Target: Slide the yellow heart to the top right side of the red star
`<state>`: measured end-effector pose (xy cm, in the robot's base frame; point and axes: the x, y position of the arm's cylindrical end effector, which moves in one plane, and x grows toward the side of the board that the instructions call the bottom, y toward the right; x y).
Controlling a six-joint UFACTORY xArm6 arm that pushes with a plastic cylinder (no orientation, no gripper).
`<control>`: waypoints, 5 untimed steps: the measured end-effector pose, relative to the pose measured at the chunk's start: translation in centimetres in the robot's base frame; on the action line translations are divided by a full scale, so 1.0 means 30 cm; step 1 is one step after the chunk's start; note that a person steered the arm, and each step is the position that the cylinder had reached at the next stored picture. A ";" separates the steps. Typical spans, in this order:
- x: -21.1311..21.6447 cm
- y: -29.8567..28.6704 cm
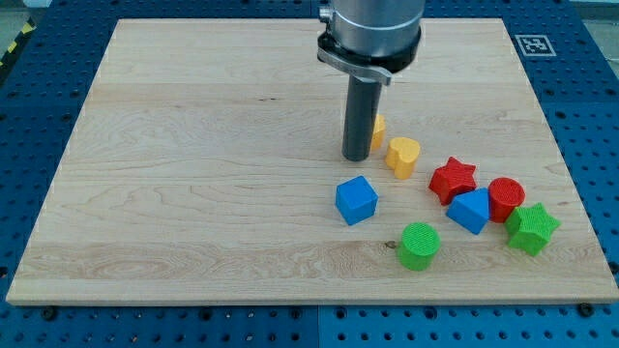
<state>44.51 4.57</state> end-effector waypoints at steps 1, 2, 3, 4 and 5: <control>0.017 -0.090; 0.076 -0.116; 0.076 -0.073; 0.076 0.022; 0.076 0.137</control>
<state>46.81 8.68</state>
